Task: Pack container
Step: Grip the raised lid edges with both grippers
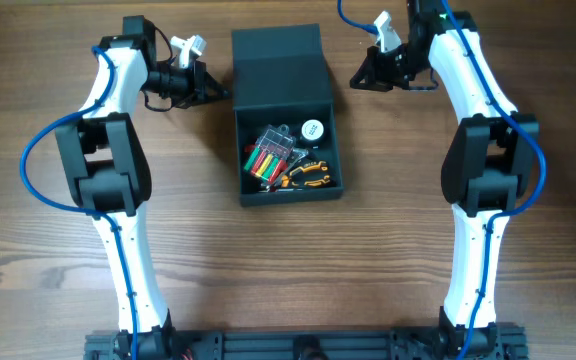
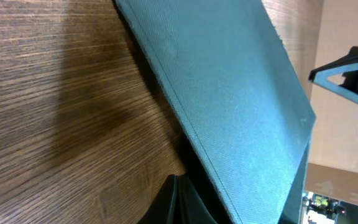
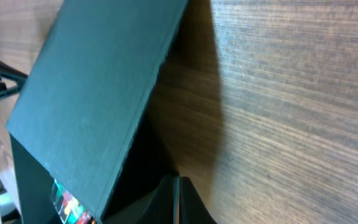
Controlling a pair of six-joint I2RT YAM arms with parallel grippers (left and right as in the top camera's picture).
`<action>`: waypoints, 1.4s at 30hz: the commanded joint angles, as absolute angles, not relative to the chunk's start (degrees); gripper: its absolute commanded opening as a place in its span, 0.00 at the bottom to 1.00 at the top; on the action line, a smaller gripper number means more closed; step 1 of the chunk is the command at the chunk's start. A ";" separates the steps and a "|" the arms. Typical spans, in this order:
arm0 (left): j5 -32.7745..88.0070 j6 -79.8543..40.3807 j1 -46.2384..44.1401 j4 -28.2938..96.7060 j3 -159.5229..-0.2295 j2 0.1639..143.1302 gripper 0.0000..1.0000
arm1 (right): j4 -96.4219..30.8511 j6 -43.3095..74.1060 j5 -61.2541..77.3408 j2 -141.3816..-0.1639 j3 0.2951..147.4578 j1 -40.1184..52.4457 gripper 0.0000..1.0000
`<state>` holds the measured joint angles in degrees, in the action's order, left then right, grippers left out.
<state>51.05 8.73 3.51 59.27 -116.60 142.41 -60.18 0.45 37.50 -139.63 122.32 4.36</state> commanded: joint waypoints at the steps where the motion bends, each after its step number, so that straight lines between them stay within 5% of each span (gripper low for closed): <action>1: 50.46 10.28 2.48 59.00 -116.27 143.31 0.04 | -59.11 1.69 38.83 -141.25 122.23 4.71 0.04; 42: 50.76 9.82 -0.23 59.55 -116.29 147.28 0.04 | -61.12 -1.58 47.70 -145.75 122.23 9.10 0.04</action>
<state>50.43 8.75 -0.43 59.37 -116.53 147.46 -60.55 0.54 45.23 -145.32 122.23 9.13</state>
